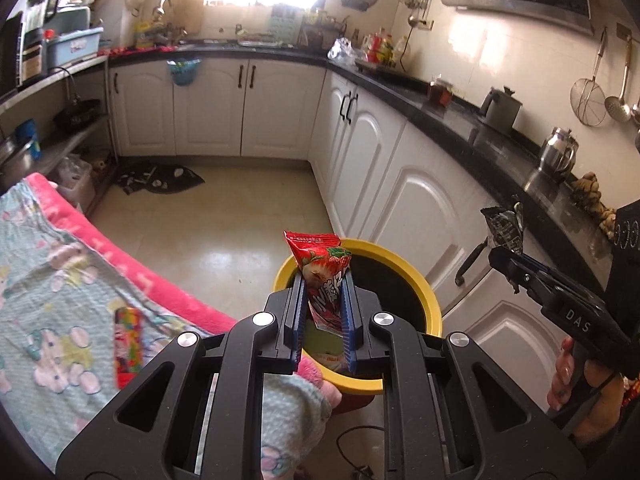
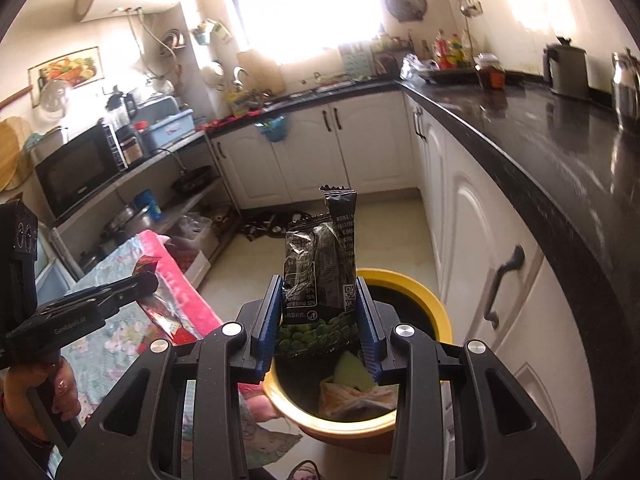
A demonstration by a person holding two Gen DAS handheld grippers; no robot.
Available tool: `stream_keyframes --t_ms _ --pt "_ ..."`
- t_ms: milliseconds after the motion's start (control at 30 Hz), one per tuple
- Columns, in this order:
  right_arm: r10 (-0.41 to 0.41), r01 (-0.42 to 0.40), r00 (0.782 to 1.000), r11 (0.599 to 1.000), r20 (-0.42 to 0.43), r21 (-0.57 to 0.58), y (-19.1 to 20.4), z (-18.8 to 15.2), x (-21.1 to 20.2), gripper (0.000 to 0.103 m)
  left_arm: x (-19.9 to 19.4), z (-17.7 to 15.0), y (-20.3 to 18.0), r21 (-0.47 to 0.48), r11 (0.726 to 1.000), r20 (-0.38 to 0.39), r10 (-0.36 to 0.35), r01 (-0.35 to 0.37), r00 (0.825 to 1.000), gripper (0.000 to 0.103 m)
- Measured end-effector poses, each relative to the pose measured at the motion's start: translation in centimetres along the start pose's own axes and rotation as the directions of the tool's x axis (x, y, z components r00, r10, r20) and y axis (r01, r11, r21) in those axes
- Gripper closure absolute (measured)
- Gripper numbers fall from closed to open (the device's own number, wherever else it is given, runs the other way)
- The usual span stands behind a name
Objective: Collect trash
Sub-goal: 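Carry the red wrapper and green pea bag over the yellow-rimmed bin with both grippers, then open both grippers to drop the red wrapper and pea bag into the bin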
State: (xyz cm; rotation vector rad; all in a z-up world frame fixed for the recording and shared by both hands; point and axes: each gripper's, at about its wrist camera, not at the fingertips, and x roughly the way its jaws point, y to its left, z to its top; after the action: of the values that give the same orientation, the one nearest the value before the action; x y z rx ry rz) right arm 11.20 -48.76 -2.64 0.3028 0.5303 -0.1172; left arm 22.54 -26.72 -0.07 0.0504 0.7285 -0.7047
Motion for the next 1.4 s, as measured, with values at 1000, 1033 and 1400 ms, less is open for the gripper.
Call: stream_keyframes --t_ms 1000,1033,1400 --pt "-0.054 0.059 0.978 0.998 -0.201 0.015 -3.0 -5.2 8.3 0.068 12.4 -0.4 -0.7 0.013 0.999 -0.22 -0.033 0.036 0.975 0.092" --pt "-0.054 0.058 0.977 0.998 -0.205 0.013 -3.0 -5.4 8.6 0.068 12.6 -0.5 -0.7 0.012 0.999 -0.225 -0.033 0.036 0.974 0.092" --pt "-0.066 0.078 0.965 0.996 -0.255 0.034 -4.2 -6.9 10.5 0.059 15.2 -1.0 0.2 -0.022 0.999 -0.286 -0.039 0.035 0.957 0.088"
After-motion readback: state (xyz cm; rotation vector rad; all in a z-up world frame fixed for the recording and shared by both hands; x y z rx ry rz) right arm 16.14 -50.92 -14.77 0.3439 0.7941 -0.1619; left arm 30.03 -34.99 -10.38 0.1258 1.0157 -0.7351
